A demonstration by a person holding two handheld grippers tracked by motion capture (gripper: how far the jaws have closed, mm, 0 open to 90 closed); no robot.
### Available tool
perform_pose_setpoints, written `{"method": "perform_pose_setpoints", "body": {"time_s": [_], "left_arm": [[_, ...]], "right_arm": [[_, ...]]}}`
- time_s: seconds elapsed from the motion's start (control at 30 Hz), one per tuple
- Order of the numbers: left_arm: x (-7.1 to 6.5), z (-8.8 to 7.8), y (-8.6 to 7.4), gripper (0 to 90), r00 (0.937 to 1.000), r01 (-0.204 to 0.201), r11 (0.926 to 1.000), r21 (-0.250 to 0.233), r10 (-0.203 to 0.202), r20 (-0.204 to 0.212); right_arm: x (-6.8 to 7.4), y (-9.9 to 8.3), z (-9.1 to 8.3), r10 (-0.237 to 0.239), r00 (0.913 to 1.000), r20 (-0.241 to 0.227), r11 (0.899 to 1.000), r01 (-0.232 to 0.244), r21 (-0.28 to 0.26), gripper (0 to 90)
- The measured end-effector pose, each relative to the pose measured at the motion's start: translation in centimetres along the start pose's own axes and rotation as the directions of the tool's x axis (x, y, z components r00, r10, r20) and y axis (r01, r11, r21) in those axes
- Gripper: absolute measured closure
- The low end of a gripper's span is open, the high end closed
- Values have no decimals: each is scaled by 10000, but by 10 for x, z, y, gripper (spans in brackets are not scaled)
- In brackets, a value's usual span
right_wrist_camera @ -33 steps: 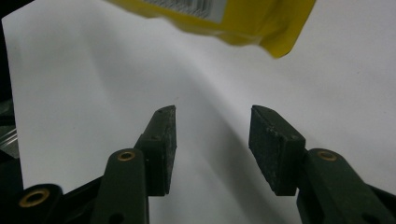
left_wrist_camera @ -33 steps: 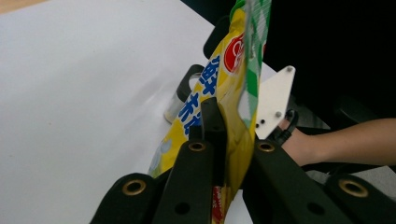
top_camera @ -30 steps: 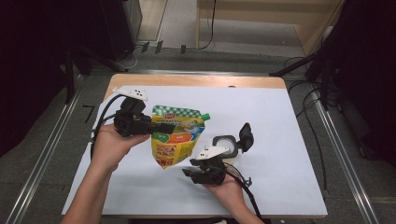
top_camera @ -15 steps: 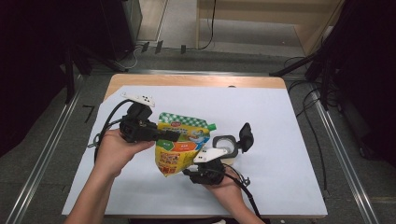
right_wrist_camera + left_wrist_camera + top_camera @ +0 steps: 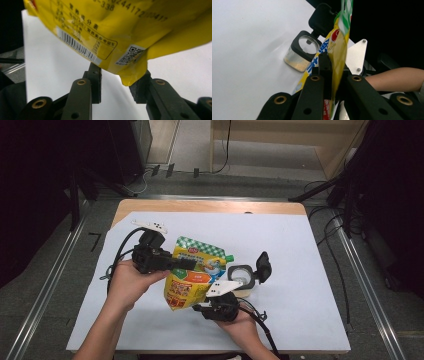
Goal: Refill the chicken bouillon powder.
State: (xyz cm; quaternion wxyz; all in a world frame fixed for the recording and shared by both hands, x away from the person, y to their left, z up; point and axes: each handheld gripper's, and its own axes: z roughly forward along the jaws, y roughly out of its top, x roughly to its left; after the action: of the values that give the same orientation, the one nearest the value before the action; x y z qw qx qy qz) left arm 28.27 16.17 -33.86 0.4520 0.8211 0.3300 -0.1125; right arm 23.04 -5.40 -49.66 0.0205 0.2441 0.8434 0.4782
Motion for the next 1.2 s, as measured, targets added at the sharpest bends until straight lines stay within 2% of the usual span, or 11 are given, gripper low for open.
{"method": "perform_pose_setpoints", "body": {"time_s": [0.1,0.13,0.37,0.4,0.47,0.57,0.67,0.93,1.07,1.1,1.2], "left_arm": [[0,4,0,836,9995,-201,9996,218,207,-257],[0,8,-1,826,9990,-329,9990,313,338,-288],[1,15,-3,820,9976,-532,9973,509,553,-409],[0,18,-3,813,9959,-764,9954,585,790,-440],[0,19,-4,805,9951,-859,9943,633,887,-432],[-3,24,-5,798,9898,-1371,9884,656,1393,-302],[-4,28,-6,783,9842,-1684,9829,742,1718,-421],[0,33,-10,768,9841,-1730,9836,508,1747,-313],[2,34,-9,777,9907,-1268,9915,301,1281,-466],[2,34,-9,785,9907,-1268,9915,301,1281,-466],[0,36,-8,797,9909,-1012,9943,340,1038,-857]], "right_arm": [[1,1,-2,-138,9999,-17,9999,138,44,688],[2,2,-2,-358,9994,15,9993,358,58,690],[2,0,-3,-139,9998,-138,9996,142,227,705],[2,1,-3,-191,9997,-177,9995,196,264,708],[3,1,-4,-165,9996,-236,9995,171,247,711],[7,2,-4,-217,9984,-517,9995,228,221,717],[9,3,-3,-62,9971,-758,9997,78,210,720],[9,4,-6,174,9923,-1230,9998,-159,129,723],[10,6,-9,264,9896,-1415,9996,-268,-9,721],[10,6,-9,264,9896,-1415,9996,-268,-9,721],[11,7,-11,297,9885,-1482,9994,-323,-151,714]]}}
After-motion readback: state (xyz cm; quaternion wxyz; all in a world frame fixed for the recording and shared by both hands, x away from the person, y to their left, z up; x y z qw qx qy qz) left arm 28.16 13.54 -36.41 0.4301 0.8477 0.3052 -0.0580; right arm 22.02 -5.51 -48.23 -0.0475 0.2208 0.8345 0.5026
